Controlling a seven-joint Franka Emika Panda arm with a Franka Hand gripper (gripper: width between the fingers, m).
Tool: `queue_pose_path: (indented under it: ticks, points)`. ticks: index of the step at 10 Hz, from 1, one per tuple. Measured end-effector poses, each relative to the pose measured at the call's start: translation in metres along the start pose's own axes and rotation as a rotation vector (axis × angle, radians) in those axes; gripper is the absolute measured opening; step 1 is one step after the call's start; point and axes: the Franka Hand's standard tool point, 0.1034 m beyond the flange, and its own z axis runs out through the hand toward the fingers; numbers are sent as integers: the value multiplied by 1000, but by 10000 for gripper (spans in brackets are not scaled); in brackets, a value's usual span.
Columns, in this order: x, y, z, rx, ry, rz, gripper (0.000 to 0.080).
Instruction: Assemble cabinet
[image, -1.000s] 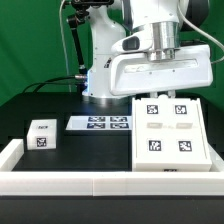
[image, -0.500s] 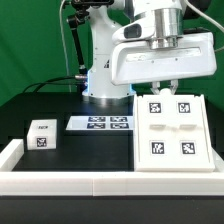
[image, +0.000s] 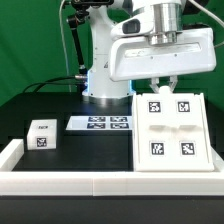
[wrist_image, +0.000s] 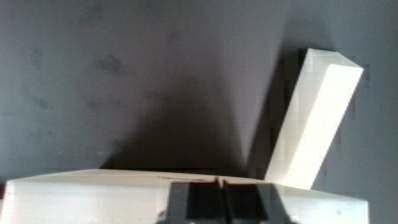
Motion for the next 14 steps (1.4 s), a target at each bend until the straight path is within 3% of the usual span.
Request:
queue_pose_path:
  ticks: [5, 12, 14]
  points:
    - [19, -3, -19, 10, -6, -16, 2]
    - [21, 3, -22, 9, -8, -28, 2]
    - [28, 1, -27, 15, -17, -31, 2]
